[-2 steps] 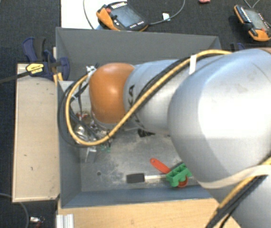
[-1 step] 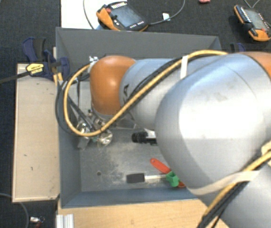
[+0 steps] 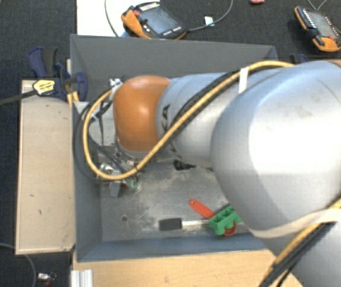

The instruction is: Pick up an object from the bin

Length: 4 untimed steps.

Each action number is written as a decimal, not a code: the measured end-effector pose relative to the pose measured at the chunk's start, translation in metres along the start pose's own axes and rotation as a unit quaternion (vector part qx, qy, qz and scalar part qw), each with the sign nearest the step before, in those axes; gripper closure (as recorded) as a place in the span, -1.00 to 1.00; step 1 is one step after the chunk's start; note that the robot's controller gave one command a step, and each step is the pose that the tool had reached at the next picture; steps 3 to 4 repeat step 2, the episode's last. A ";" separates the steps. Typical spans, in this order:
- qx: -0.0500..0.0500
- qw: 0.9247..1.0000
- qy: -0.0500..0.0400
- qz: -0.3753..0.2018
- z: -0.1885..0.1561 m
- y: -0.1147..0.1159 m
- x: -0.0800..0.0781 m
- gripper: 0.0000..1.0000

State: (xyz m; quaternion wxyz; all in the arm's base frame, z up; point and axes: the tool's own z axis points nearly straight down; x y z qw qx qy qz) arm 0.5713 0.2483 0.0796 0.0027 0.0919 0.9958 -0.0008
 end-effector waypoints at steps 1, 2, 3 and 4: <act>0.000 1.000 0.000 0.000 0.000 0.000 0.000 1.00; 0.000 1.000 0.000 0.002 -0.026 -0.001 0.000 1.00; 0.000 1.000 0.000 0.002 -0.026 -0.001 0.000 1.00; 0.000 1.000 0.000 0.002 -0.026 -0.001 0.000 1.00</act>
Offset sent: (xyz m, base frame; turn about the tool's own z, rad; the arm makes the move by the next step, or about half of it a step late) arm 0.0002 0.0000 0.0720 0.0009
